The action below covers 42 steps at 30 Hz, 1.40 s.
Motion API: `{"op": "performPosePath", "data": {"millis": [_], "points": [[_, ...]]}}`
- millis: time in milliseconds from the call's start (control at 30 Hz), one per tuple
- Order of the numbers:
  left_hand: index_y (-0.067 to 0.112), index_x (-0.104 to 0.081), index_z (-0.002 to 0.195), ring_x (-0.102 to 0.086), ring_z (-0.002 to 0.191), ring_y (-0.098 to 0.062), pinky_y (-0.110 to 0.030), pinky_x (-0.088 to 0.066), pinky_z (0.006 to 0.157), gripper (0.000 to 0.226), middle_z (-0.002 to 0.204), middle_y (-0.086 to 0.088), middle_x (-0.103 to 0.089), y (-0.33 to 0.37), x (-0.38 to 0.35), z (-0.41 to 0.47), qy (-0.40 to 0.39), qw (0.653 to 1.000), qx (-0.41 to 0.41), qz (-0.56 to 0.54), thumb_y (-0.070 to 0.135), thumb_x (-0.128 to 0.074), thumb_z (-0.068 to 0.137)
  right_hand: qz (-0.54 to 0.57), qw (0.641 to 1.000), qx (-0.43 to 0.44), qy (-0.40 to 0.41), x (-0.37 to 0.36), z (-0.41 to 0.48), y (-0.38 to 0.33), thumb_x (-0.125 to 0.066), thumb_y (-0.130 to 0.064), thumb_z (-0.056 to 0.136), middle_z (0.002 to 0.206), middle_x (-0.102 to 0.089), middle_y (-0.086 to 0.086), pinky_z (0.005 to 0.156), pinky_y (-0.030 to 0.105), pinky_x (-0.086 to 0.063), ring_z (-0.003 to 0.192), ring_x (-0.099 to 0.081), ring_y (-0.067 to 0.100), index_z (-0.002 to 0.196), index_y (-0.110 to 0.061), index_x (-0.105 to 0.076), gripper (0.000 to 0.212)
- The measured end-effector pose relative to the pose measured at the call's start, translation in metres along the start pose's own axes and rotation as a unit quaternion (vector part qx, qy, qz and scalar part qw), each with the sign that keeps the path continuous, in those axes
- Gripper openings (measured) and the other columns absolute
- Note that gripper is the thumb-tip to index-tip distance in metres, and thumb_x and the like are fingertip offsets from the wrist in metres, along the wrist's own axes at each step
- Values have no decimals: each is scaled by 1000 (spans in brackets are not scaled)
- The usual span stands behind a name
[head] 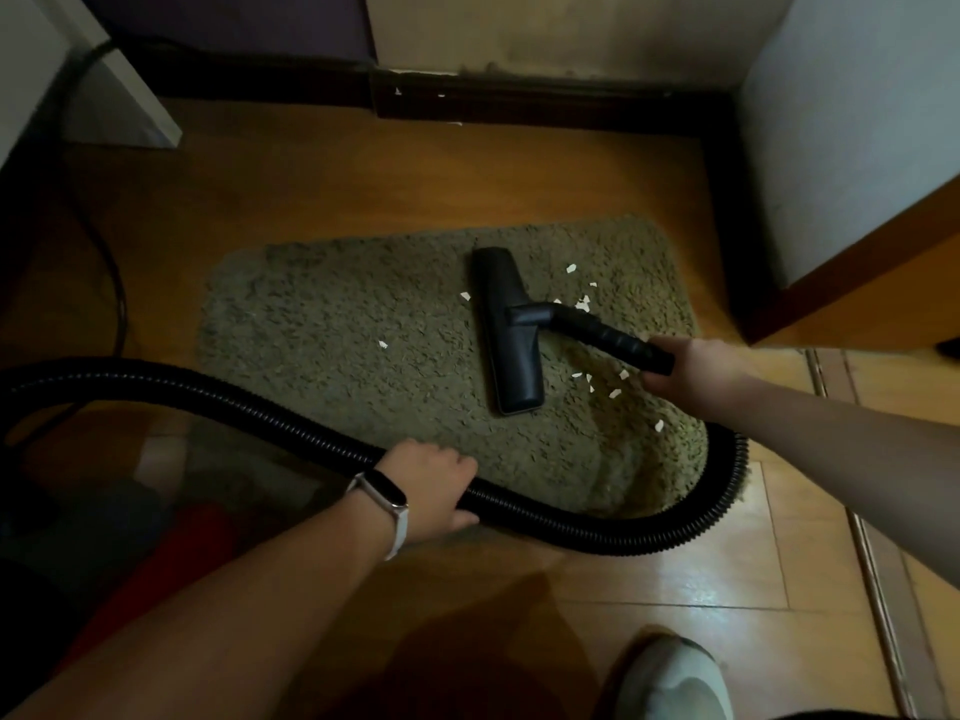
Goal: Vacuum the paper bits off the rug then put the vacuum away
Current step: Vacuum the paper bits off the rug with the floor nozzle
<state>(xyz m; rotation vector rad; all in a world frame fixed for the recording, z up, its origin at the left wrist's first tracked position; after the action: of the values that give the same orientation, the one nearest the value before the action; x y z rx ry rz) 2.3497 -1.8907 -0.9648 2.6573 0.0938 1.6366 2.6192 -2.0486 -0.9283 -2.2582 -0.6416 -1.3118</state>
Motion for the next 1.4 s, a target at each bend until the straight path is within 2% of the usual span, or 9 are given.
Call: {"op": "performPosePath", "data": {"millis": [133, 233, 367, 667, 800, 967, 1133, 1267, 1400], "points": [[20, -50, 107, -61, 86, -20, -36, -50, 74, 52, 100, 0, -63, 13, 2, 10, 2, 1000, 19, -10, 68, -46, 86, -17, 1000, 1, -2, 2, -2, -2, -59, -40, 94, 74, -61, -4, 45, 25, -41, 59, -58, 10, 122, -32, -59, 28], [25, -50, 100, -52, 71, -14, -31, -48, 63, 54, 86, 7, -56, 2, 11, 8, 13, 999, 34, -35, 76, -40, 84, -10, 1000, 4, 5, 4, 1, 1, -61, -41, 92, 75, -63, -3, 53, 32, -53, 61, -61, 13, 120, -32, -60, 29], [31, -48, 87, -56, 68, -9, -29, -52, 65, 57, 77, 13, -54, -19, 29, 4, 53, 992, 81, -79, 85, -32, 78, 16, 1000, 0, 2, 9, 4, 16, -64, -41, 89, 75, -66, -4, 59, 38, -59, 61, -65, 13, 112, -37, -61, 23], [29, -53, 81, -55, 64, -5, -27, -49, 60, 55, 69, 12, -54, -36, 51, 3, 153, 952, 172, -203, 83, -47, 72, 85, 991, -87, 62, 18, -23, 71, -62, -33, 96, 71, -61, 1, 48, 28, -41, 60, -59, 16, 120, -21, -61, 27], [28, -55, 81, -55, 65, -4, -26, -47, 59, 55, 68, 11, -55, -33, 54, 4, 159, 945, 186, -220, 82, -50, 71, 119, 985, -109, 67, 12, -18, 83, -61, -35, 96, 74, -63, 2, 48, 25, -42, 61, -61, 18, 124, -21, -61, 31], [30, -55, 83, -55, 66, -2, -22, -44, 56, 56, 70, 13, -56, -27, 51, 1, 132, 957, 179, -189, 84, -47, 72, 123, 988, -93, 13, -4, -5, 79, -60, -35, 96, 79, -65, 3, 51, 29, -45, 65, -63, 19, 110, -24, -63, 18], [32, -58, 84, -57, 66, -4, -22, -37, 52, 58, 70, 13, -56, -23, 44, -1, 136, 957, 174, -189, 86, -47, 68, 106, 992, -73, 15, -15, 1, 71, -61, -40, 93, 81, -64, -1, 55, 31, -48, 69, -62, 16, 110, -28, -61, 20], [32, -59, 85, -57, 66, -4, -22, -43, 55, 74, 69, 15, -54, -23, 43, 0, 143, 960, 160, -180, 92, -25, 58, 93, 995, -21, 6, -16, 7, 49, -60, -39, 93, 78, -64, -4, 58, 31, -50, 67, -63, 13, 103, -31, -60, 14], [32, -59, 86, -58, 68, -5, -24, -47, 59, 77, 72, 15, -56, -24, 41, -1, 134, 964, 154, -172, 92, -22, 56, 89, 996, 25, -14, -26, 8, 33, -63, -36, 91, 80, -66, -4, 59, 32, -53, 67, -65, 13, 107, -31, -58, 17]]}}
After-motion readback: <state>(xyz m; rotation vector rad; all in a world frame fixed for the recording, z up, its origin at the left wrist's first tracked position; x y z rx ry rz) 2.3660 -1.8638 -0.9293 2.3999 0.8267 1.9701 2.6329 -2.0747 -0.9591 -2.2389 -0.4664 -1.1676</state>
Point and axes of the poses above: each hand's wrist, its own z-axis towards the middle knuckle, its own x-axis out of the back of the hand, y = z × x, the point moved 4 cm from there along z, towards the middle knuckle
